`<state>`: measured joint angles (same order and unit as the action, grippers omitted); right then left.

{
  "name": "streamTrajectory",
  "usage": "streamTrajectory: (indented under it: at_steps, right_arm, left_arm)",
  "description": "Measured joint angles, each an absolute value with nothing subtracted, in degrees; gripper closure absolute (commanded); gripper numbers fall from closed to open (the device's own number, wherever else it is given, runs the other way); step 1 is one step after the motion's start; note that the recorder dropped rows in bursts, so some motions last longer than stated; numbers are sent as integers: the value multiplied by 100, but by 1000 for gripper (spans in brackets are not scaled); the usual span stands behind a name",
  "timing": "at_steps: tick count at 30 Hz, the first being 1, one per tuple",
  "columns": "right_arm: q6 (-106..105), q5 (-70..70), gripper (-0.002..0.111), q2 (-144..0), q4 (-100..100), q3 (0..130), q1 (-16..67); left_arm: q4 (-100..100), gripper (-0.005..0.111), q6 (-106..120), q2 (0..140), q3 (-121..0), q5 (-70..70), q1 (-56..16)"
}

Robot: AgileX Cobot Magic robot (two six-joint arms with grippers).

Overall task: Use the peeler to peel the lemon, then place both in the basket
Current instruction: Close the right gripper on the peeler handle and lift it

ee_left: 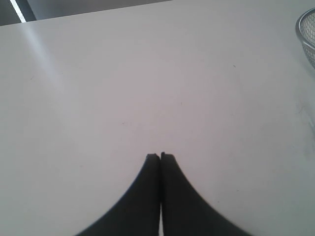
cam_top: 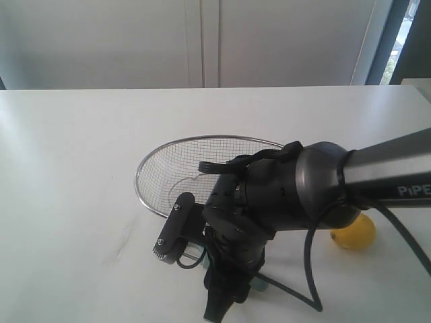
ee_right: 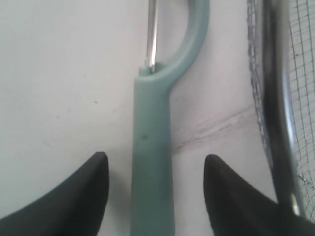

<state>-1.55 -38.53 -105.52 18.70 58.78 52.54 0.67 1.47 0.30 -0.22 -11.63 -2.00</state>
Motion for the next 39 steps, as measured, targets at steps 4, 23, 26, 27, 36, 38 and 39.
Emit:
streamTrajectory:
  at_steps: [4,23,26,27,36,38,39]
  right_arm:
    - [-155,-3842,65,-10552,1870,5878,5254]
    - [-155,-3880,85,-10772,1817,5927,5254]
    - [-155,-3895,108,-10786,1804,5936,5254]
    - [-155,-3923,108,-10786,1804,5936,5254]
    - [-155,-3988,108,-10707,1775,5925,5274]
    - [-155,-4042,108,-10568,1659,5873,5312]
    - [-155,-4055,108,-10465,1584,5873,5322]
  left_arm:
    - [67,107,147,30,-22,-1163,-200]
    - [67,107,147,30,-22,-1163,-200]
    - [67,107,147,30,-22,-1163,-200]
    - [67,107,147,30,-22,-1163,-200]
    - [67,107,147,30,-22,-1163,-200]
    - [67,107,147,30,-22,-1163,-200]
    - [67,107,147,30,-22,-1163,-200]
